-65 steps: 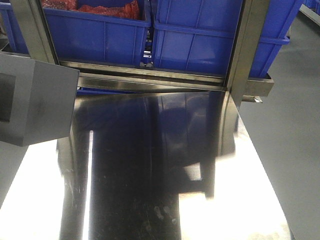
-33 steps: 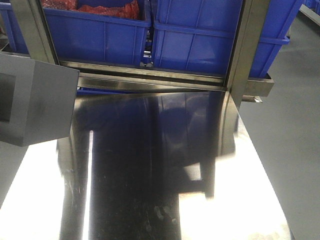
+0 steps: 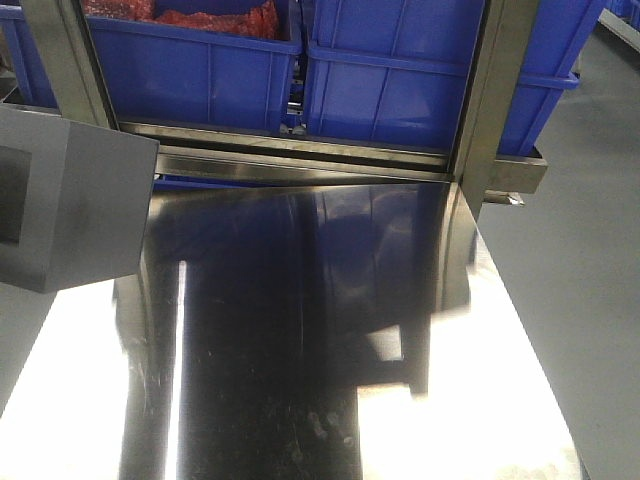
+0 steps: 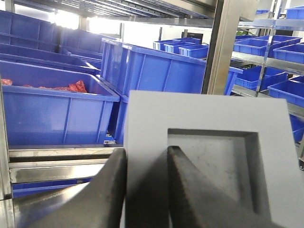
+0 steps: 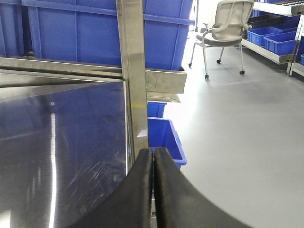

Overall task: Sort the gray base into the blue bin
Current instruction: 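Raise the held gray block up beside the robot with the left gripper, then turn the base away from the table, carrying the block in the left gripper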

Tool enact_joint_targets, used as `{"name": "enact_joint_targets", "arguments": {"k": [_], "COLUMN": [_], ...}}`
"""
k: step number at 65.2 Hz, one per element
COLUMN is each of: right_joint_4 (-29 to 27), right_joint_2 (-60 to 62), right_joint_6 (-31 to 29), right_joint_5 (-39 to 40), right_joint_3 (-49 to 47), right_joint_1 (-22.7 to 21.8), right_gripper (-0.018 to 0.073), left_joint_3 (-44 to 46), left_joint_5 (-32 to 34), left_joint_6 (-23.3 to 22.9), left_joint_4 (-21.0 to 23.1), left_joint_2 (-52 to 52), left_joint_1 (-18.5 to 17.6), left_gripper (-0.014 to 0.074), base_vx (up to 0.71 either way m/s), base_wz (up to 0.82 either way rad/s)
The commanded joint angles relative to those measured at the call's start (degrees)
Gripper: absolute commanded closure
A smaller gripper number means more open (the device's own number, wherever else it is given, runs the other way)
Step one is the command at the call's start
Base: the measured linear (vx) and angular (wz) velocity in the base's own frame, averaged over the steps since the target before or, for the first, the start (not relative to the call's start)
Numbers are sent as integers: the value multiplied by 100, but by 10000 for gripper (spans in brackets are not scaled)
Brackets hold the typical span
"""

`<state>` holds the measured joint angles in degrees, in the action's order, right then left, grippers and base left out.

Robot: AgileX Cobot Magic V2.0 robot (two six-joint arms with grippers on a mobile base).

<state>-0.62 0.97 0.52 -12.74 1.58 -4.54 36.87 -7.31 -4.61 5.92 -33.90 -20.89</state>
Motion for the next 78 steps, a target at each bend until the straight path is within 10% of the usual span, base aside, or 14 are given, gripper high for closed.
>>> {"name": "enact_joint_targets", "arguments": {"k": [1,78], "right_joint_4": [31,31], "right_joint_2": [-18,-18], "right_joint_6": [-52,-52], "right_joint_5": [429,429], "right_joint_3": [7,7], "right_joint_1": [-12,-12], "right_gripper": [564,564], "left_joint_3": [187,187], "left_joint_5": [608,608], "left_joint_6": [-39,-39], "left_joint_4": [69,69], "left_joint_2": [15,15], "left_joint_1": [-6,-6], "left_gripper": [603,603], "base_vx": [0,-7], "base_wz": [0,-31]}}
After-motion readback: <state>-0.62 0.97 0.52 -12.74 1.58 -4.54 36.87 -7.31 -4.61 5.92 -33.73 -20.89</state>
